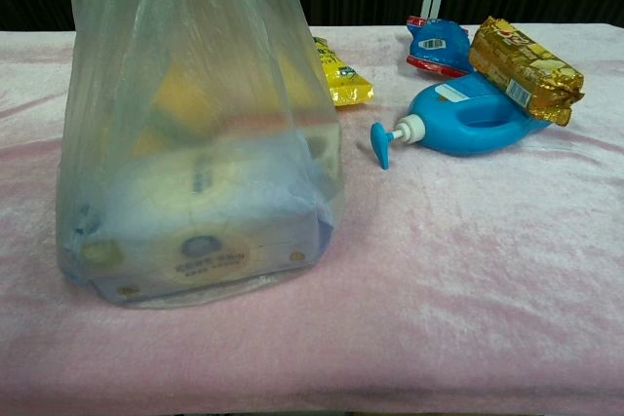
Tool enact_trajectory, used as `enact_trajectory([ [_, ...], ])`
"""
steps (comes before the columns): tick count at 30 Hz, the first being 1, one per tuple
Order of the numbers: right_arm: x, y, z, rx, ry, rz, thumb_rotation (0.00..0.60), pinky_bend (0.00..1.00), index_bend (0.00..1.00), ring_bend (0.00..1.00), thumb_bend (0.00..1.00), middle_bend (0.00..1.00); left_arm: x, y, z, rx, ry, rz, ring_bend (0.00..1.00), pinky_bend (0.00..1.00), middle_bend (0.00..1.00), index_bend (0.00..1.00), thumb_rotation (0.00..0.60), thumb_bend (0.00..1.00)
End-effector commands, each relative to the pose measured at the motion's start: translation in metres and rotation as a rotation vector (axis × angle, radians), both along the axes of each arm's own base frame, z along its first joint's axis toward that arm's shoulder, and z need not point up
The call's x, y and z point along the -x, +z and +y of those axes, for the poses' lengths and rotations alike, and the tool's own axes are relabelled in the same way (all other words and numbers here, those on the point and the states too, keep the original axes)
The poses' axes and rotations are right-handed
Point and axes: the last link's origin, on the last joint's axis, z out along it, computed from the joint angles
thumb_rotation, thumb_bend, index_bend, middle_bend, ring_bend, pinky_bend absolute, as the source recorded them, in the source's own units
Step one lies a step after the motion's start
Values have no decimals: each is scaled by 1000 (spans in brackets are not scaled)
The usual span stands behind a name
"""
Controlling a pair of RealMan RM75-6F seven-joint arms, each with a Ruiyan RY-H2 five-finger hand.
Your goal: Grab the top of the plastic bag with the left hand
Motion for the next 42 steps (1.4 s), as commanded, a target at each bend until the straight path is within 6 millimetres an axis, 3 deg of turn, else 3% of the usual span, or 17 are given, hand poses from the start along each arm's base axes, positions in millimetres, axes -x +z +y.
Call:
enact_trajectory([
  [1,0,0,0,0,1,0,600,31,0,0,144,0,-1,0,-1,0,-4,-3,0,24,0,0,600,196],
  [24,0,0,0,0,0,2,600,31,0,0,145,0,-11,-4,2,6,-38,-37,0,24,0,0,600,196],
  [29,0,0,0,0,-1,1,600,31,0,0,146,0,-28,-7,8,13,-84,-64,0,24,0,0,600,196],
  [36,0,0,0,0,-2,-1,600,31,0,0,147,0,-67,-13,20,57,-162,-129,0,37,0,0,600,189],
  [40,0,1,0,1,-4,-2,600,31,0,0,148,0,-89,-14,28,69,-202,-163,12,90,5,0,600,188],
  [42,1,1,-1,2,-5,-3,600,31,0,0,149,0,-100,-14,32,70,-215,-180,61,149,56,12,600,187],
])
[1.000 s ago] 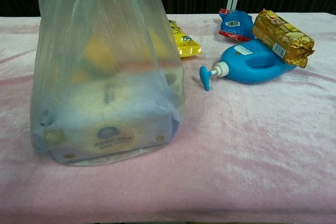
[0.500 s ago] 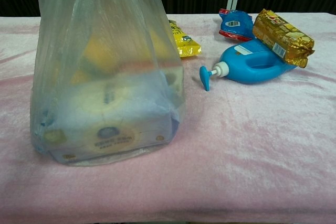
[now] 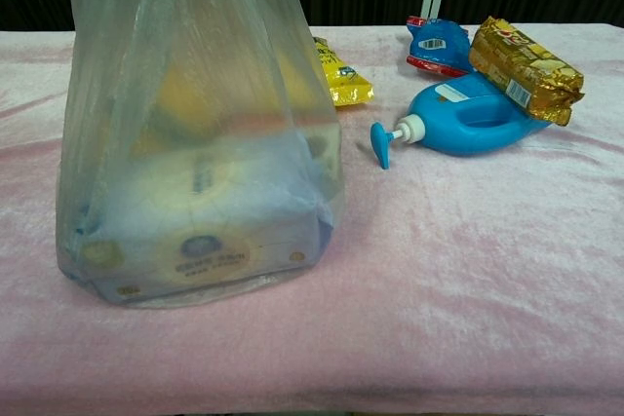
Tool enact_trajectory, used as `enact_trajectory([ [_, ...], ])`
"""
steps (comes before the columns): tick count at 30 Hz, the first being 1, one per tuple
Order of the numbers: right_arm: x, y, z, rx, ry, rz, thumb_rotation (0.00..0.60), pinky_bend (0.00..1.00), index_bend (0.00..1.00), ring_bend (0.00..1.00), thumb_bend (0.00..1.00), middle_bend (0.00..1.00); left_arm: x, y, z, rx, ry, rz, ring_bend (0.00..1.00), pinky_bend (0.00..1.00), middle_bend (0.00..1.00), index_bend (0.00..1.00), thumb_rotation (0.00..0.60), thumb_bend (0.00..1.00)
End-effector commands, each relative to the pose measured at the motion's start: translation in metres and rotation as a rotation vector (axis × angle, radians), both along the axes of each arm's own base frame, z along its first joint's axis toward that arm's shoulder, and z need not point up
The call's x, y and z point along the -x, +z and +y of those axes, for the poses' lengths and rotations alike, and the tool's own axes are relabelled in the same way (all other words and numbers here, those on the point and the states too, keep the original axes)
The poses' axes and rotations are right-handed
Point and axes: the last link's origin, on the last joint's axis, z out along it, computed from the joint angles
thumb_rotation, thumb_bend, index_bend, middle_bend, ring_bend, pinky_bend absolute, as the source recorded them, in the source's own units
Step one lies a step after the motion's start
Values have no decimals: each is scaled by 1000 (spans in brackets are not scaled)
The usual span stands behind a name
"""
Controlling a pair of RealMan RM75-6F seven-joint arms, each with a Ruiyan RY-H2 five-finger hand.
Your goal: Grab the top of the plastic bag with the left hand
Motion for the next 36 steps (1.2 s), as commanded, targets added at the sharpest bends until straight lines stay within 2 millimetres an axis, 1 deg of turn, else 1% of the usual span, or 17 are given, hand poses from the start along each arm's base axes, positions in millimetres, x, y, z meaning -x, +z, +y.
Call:
enact_trajectory([
  [1,0,0,0,0,-1,-1,600,31,0,0,149,0,-19,-1,7,4,-19,-32,86,176,85,25,600,186],
  [4,0,0,0,-1,-3,-2,600,31,0,0,152,0,-30,-3,12,1,-26,-49,127,219,130,61,600,186],
  [11,1,1,-1,-2,-5,-5,600,31,0,0,157,0,-55,-12,21,29,-41,-63,128,220,157,88,600,185],
  [15,1,1,-1,-3,-6,-5,600,31,0,0,158,0,-67,-13,25,25,-64,-53,128,218,160,96,600,185],
  [19,1,1,-1,-3,-7,-6,600,31,0,0,159,0,-72,-14,26,27,-75,-23,128,216,170,112,600,185],
  [24,1,1,-1,-3,-6,-7,600,31,0,0,162,0,-78,-18,27,41,-87,2,128,213,211,163,600,185],
  [27,1,1,-1,-2,-6,-8,600,31,0,0,165,0,-79,-22,27,47,-102,34,128,212,214,167,600,185],
  [36,1,0,0,-2,-9,-10,600,31,0,0,168,0,-101,-33,31,59,-134,28,128,212,213,167,600,183],
])
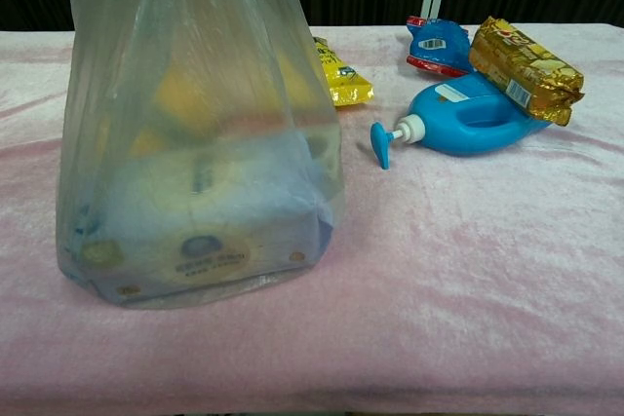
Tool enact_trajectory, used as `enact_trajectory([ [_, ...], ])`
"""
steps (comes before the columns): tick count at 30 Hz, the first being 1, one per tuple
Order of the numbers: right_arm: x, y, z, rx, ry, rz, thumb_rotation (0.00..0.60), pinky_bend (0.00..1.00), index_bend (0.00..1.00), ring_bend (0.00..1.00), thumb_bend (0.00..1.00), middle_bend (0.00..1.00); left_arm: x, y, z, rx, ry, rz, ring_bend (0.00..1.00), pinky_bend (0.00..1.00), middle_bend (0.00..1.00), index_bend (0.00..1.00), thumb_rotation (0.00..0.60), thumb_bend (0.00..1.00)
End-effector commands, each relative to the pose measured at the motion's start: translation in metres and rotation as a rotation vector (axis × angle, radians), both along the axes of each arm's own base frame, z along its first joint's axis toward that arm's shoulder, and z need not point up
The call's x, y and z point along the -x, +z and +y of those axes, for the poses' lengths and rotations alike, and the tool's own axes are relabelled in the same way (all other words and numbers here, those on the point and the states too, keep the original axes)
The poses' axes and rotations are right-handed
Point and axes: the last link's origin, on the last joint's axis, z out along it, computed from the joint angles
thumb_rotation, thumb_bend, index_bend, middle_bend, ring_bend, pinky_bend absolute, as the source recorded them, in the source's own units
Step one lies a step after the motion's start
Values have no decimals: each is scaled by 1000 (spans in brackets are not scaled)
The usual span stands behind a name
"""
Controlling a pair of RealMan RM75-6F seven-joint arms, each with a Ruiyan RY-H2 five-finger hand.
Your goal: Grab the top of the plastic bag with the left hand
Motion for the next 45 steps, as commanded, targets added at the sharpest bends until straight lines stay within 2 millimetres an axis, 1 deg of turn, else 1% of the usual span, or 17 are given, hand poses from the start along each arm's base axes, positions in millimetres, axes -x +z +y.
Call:
enact_trajectory([
  [1,0,0,0,0,0,0,600,31,0,0,169,0,-11,-5,2,9,-19,-12,128,212,214,167,600,183],
  [4,0,0,0,-2,-1,0,600,31,0,0,168,0,-20,-11,4,4,-47,-16,128,212,214,167,600,183],
  [14,0,0,0,-4,1,-2,600,31,0,0,168,0,-33,-30,7,-4,-80,-28,128,212,215,167,600,175],
  [20,0,1,0,-5,-2,-7,600,31,0,0,168,0,-41,-45,15,-44,-133,-4,128,212,214,166,600,119],
  [25,0,0,-1,-8,-2,-7,600,31,0,0,168,0,-53,-58,17,-77,-130,-70,128,212,214,161,600,8],
  [27,0,0,0,-9,-2,-7,600,31,0,0,167,0,-57,-64,17,-82,-118,-106,128,213,214,161,600,0],
  [30,0,0,-1,-8,-2,-7,600,31,0,0,168,0,-66,-73,15,-73,-73,-208,129,216,214,161,600,0],
  [35,1,0,-1,-9,-4,-8,600,31,0,0,168,0,-80,-82,14,-80,-29,-361,147,237,224,160,600,0],
  [38,1,0,-1,-10,-5,-9,600,31,0,0,168,0,-88,-85,12,-73,2,-452,213,288,266,185,600,4],
  [39,1,0,-1,-10,-5,-9,600,31,0,0,168,0,-89,-86,11,-75,12,-479,254,319,304,211,600,10],
  [41,1,1,-1,-11,-4,-8,600,31,0,0,168,0,-93,-86,9,-77,40,-547,333,379,387,264,600,20],
  [45,0,0,-1,-13,-4,-8,600,31,0,0,167,0,-96,-84,4,-104,130,-708,536,527,607,395,600,27],
])
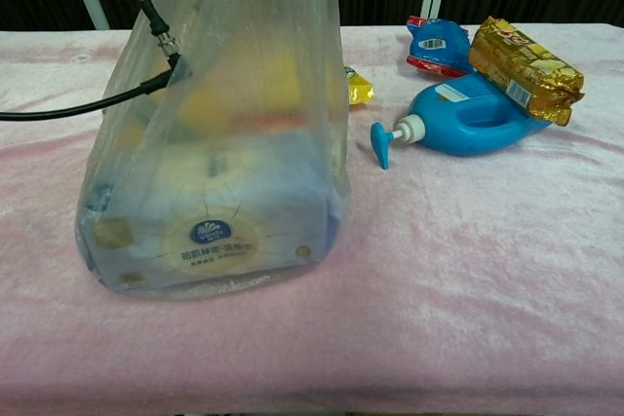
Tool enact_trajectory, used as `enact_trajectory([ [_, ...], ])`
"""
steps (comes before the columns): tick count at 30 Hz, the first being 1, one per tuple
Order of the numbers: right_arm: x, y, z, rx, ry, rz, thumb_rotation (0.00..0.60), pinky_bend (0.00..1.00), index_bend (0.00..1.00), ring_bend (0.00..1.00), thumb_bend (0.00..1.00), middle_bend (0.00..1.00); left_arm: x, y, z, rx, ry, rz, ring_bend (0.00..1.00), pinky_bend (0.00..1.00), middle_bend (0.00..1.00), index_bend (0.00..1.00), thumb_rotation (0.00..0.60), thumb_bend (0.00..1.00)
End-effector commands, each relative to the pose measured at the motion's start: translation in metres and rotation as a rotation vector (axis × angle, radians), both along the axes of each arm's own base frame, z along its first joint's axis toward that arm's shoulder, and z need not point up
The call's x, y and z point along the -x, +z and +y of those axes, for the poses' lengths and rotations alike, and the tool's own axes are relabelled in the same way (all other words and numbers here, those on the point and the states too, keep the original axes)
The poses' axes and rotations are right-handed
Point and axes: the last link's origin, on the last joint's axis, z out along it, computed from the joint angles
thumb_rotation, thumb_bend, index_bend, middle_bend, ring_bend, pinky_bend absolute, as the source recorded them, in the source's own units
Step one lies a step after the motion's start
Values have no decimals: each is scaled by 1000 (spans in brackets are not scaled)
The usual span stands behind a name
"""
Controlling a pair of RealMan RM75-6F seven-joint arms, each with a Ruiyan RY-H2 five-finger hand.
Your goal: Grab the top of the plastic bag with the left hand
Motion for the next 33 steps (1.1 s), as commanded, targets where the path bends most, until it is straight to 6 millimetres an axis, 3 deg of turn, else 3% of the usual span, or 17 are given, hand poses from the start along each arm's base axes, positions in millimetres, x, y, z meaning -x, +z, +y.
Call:
enact_trajectory([
  [1,0,0,0,-2,-2,-1,600,31,0,0,168,0,-3,3,-5,-3,82,-163,588,568,665,439,600,27],
  [8,0,0,1,-6,-2,1,600,31,0,0,167,0,0,10,-7,-16,210,-330,864,802,959,710,600,58],
  [13,0,0,1,-7,-4,2,600,31,0,0,169,0,2,16,-4,-15,258,-358,962,900,1000,833,600,175],
  [24,0,0,1,-9,-7,1,600,31,0,0,168,0,-13,34,-5,-20,205,-367,973,909,1000,855,600,207],
  [33,0,-1,1,-8,-12,-1,600,31,0,0,168,0,-56,62,-9,-100,83,-335,974,909,1000,863,600,248],
])
